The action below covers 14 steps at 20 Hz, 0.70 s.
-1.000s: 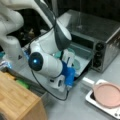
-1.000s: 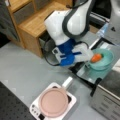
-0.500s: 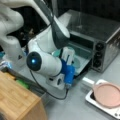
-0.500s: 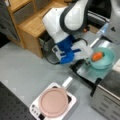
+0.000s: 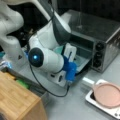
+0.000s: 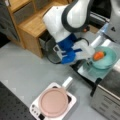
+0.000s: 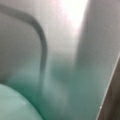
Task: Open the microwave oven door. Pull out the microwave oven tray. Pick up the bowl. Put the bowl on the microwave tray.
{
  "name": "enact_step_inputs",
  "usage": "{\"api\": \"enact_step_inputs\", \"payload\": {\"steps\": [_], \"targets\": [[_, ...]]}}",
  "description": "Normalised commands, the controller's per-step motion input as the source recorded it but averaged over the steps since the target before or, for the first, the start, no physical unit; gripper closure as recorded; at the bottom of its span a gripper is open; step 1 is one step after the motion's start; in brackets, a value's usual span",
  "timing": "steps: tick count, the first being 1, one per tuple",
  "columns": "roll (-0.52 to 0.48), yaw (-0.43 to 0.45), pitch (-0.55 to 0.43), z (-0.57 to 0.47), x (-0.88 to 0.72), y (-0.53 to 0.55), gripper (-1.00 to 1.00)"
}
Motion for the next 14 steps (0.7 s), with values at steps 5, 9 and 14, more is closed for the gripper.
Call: {"api": "enact_step_inputs", "payload": {"steps": [5, 9, 14], "targets": [[0.054, -0.153, 0.068, 0.29, 0.09, 0.26, -1.00], [0.072, -0.120, 0.071, 0.22, 0.08, 0.18, -1.00], [0.085, -0.101, 0.074, 0.17, 0.08, 0.13, -1.00]]}}
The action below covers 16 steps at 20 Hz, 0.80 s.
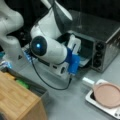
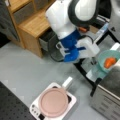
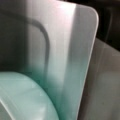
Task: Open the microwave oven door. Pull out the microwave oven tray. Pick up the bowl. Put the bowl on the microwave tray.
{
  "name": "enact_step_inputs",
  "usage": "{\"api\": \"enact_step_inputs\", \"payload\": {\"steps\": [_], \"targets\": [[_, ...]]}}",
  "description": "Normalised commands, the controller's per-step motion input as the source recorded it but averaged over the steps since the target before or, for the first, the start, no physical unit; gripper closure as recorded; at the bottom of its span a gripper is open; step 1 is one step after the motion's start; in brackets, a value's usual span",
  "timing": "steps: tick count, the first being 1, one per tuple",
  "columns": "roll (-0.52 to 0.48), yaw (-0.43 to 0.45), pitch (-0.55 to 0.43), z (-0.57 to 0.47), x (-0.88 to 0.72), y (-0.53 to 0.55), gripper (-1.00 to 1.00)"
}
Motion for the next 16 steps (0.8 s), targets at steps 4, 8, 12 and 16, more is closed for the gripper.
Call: {"api": "enact_step_inputs", "payload": {"steps": [4, 8, 12, 16], "targets": [[0.084, -0.100, 0.077, 0.19, 0.08, 0.14, -1.00], [0.059, -0.119, 0.067, 0.24, 0.07, 0.22, -1.00], [0.014, -0.115, 0.067, 0.31, 0.03, 0.30, -1.00], [-0.009, -0.106, 0.063, 0.33, 0.03, 0.33, -1.00]]}}
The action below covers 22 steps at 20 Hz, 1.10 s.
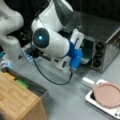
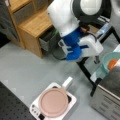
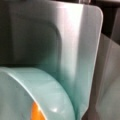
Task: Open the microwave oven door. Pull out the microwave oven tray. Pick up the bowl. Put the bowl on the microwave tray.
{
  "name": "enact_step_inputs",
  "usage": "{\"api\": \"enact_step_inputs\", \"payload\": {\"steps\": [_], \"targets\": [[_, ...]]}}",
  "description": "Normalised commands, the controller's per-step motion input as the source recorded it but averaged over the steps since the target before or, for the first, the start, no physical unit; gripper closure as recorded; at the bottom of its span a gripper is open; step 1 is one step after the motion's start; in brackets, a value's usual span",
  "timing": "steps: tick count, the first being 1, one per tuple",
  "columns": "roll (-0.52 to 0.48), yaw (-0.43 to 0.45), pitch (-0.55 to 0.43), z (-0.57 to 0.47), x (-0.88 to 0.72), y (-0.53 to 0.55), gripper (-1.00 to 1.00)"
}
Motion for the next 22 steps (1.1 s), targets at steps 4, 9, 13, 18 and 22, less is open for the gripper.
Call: {"api": "enact_step_inputs", "payload": {"steps": [4, 9, 13, 18, 22], "targets": [[-0.021, -0.096, 0.060, 0.26, 0.02, 0.30, -1.00], [-0.020, -0.080, 0.064, 0.17, 0.03, 0.20, -1.00], [-0.027, -0.072, 0.068, 0.19, 0.05, 0.16, -1.00], [-0.040, -0.066, 0.057, 0.20, 0.05, 0.26, -1.00], [-0.054, -0.064, 0.044, 0.18, 0.05, 0.32, -1.00]]}}
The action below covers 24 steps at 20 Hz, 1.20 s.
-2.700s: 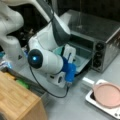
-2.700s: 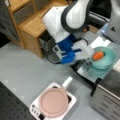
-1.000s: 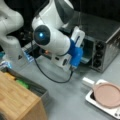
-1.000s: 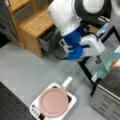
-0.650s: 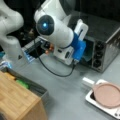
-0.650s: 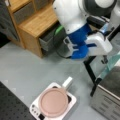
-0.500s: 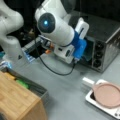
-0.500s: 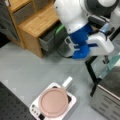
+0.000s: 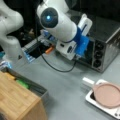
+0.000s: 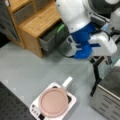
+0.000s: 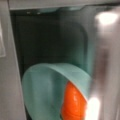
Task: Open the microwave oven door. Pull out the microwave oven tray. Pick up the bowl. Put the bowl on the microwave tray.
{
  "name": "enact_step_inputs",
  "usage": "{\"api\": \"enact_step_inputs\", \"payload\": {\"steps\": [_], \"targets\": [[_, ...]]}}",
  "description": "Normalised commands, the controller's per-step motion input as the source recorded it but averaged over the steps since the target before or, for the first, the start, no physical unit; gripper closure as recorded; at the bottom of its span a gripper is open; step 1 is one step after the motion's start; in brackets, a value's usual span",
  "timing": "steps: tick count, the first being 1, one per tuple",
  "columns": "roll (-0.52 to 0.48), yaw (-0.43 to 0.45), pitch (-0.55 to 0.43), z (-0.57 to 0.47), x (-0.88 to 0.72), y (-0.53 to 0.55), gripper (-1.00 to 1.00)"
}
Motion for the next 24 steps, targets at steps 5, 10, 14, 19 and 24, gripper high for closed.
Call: {"api": "enact_step_inputs", "payload": {"steps": [5, 10, 14, 19, 24], "targets": [[-0.062, -0.075, 0.042, 0.18, 0.07, 0.30, -1.00], [-0.131, -0.002, 0.088, 0.24, 0.06, 0.07, -1.00], [-0.314, 0.130, 0.145, 0.29, 0.03, -0.22, -1.00], [-0.512, 0.219, 0.193, 0.27, 0.09, -0.37, -1.00], [-0.481, 0.235, 0.182, 0.14, 0.17, -0.29, -1.00]]}}
